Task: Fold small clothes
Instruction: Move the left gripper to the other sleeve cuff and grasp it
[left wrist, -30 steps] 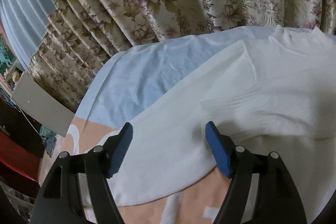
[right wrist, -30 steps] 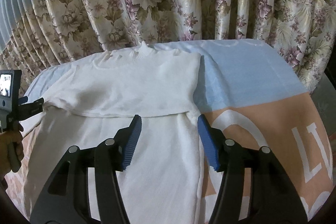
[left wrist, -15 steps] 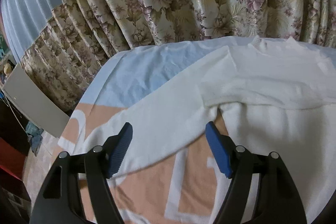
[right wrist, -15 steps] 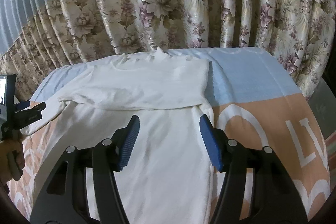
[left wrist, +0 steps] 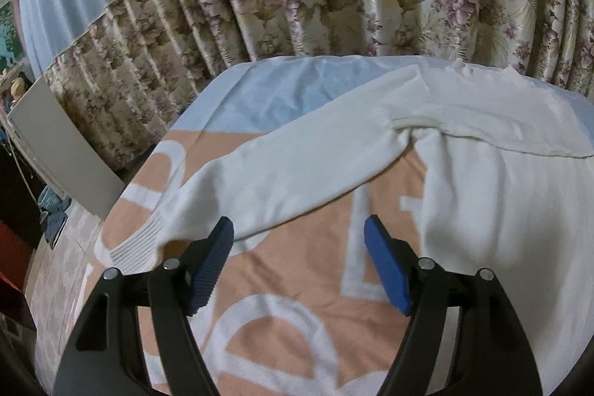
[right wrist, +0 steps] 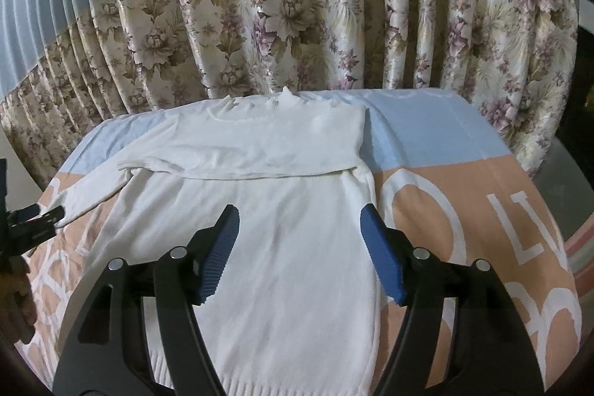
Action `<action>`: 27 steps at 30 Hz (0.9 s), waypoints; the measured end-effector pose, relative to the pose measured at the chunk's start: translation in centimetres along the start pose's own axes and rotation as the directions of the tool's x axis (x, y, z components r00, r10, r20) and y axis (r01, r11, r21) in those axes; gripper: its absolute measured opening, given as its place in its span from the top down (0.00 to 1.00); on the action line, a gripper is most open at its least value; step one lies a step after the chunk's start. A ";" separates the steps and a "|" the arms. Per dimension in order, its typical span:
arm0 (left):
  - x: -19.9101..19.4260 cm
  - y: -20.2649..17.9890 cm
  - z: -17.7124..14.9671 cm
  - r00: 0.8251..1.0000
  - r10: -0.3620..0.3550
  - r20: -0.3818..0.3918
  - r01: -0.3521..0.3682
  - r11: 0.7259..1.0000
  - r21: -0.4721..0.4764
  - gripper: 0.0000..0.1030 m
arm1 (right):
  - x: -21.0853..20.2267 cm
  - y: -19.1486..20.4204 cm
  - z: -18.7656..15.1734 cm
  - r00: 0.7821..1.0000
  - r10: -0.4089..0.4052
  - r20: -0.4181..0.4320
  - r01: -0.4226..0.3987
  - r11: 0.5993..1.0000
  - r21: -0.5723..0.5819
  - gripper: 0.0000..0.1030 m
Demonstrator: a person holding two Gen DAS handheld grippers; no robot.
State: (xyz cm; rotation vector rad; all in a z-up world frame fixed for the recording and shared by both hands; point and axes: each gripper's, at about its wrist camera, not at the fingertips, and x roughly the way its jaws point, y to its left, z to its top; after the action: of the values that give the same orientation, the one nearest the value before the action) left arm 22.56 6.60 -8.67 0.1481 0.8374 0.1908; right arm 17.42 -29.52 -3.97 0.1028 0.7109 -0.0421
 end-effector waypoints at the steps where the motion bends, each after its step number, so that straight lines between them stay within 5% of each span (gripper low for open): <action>1: 0.0 0.4 -0.3 1.000 0.010 0.000 -0.010 1.000 -0.003 0.28 | -0.2 0.2 0.0 1.000 -0.013 0.006 0.013 1.000 -0.005 0.33; 4: -0.1 1.8 -1.0 0.999 0.034 0.000 -0.034 0.999 -0.017 0.28 | -0.7 0.8 -0.1 0.996 -0.086 0.031 0.087 0.996 -0.032 0.33; 17: 1.5 10.3 -4.7 0.979 0.195 -0.057 -0.200 0.972 -0.124 0.27 | 0.3 2.8 -0.5 0.998 -0.057 0.007 0.057 0.997 -0.046 0.28; 27: 4.1 16.1 -6.4 0.968 0.212 -0.135 -0.238 0.945 -0.222 0.26 | 1.2 5.4 -1.0 1.000 -0.016 -0.019 0.014 0.997 -0.079 0.27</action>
State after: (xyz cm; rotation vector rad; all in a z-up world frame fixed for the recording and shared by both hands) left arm 18.67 23.55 -12.55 0.0079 0.8992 0.5169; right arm 18.10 -24.07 -5.05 0.0222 0.7319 -0.0274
